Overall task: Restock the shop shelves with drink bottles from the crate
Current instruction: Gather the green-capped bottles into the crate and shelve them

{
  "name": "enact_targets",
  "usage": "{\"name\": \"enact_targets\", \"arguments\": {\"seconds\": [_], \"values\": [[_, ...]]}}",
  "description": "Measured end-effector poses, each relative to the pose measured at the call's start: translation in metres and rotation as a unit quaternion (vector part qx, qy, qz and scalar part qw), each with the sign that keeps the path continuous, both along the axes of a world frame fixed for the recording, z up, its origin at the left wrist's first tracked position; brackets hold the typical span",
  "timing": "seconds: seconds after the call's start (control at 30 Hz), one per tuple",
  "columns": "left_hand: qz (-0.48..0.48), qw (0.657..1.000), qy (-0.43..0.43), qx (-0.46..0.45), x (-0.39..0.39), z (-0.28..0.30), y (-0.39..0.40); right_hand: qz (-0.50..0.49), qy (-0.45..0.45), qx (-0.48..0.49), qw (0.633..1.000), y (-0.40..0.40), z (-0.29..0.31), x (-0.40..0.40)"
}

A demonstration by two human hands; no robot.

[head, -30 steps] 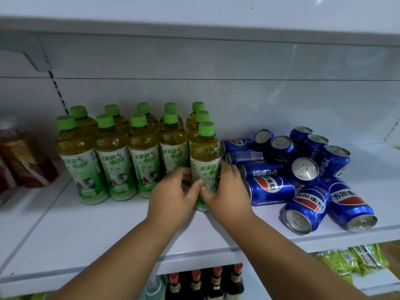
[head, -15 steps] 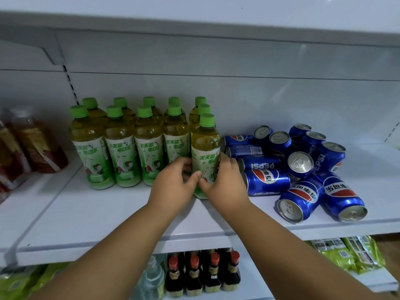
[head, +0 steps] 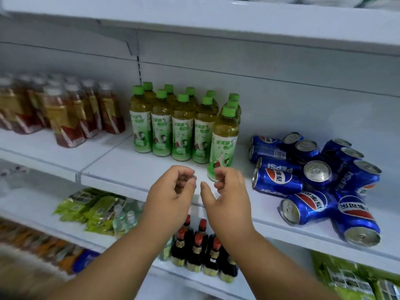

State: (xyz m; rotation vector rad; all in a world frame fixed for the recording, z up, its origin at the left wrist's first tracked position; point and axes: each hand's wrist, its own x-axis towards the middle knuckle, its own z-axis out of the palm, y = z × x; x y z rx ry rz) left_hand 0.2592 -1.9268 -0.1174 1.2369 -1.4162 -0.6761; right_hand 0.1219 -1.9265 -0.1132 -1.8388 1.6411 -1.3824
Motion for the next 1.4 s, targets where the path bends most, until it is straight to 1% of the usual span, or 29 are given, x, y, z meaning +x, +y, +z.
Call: {"name": "enact_targets", "arguments": {"seconds": [0.13, 0.27, 0.37, 0.43, 0.53, 0.63, 0.7, 0.77, 0.83, 0.93, 1.03, 1.1, 1.3, 1.4], "values": [[0.025, 0.999, 0.022, -0.002, -0.014, 0.0, 0.043, 0.048, -0.008, -0.006, 0.999, 0.023, 0.0, -0.01], [0.073, 0.997, 0.029, -0.005, -0.019, -0.004, 0.092, 0.128, -0.049, 0.024, 0.99, 0.061, -0.004, -0.008], [0.129, 0.991, 0.003, -0.025, -0.002, 0.001, 0.126, 0.201, -0.041, 0.012, 0.979, 0.092, -0.003, 0.011], [0.162, 0.986, -0.012, -0.029, 0.016, 0.004, 0.152, 0.248, -0.051, 0.023, 0.967, 0.108, -0.002, 0.029], [0.198, 0.98, -0.011, -0.029, 0.046, 0.005, 0.194, 0.291, -0.056, 0.027, 0.955, 0.132, -0.002, 0.056], [0.235, 0.971, -0.012, -0.034, 0.082, -0.001, 0.233, 0.337, -0.036, 0.028, 0.94, 0.154, -0.003, 0.083], [0.271, 0.962, -0.012, -0.031, 0.115, -0.01, 0.262, 0.375, -0.007, 0.032, 0.926, 0.171, -0.006, 0.112], [0.304, 0.952, -0.019, -0.018, 0.15, -0.021, 0.292, 0.412, 0.021, 0.053, 0.909, 0.192, -0.011, 0.147], [0.335, 0.942, -0.008, -0.007, 0.188, -0.03, 0.326, 0.442, 0.037, 0.076, 0.893, 0.217, -0.019, 0.19], [0.374, 0.927, -0.024, 0.007, 0.248, -0.038, 0.382, 0.462, 0.046, 0.088, 0.881, 0.264, -0.029, 0.265], [0.407, 0.913, -0.032, 0.023, 0.313, -0.042, 0.444, 0.505, 0.042, 0.094, 0.857, 0.323, -0.035, 0.346], [0.424, 0.905, -0.029, 0.027, 0.344, -0.042, 0.472, 0.526, 0.036, 0.104, 0.844, 0.349, -0.035, 0.387], [0.441, 0.896, 0.008, 0.041, 0.404, -0.053, 0.53, 0.561, 0.048, 0.129, 0.816, 0.388, -0.044, 0.462], [0.466, 0.883, 0.031, 0.054, 0.419, -0.061, 0.542, 0.582, 0.046, 0.136, 0.801, 0.391, -0.051, 0.484]]}}
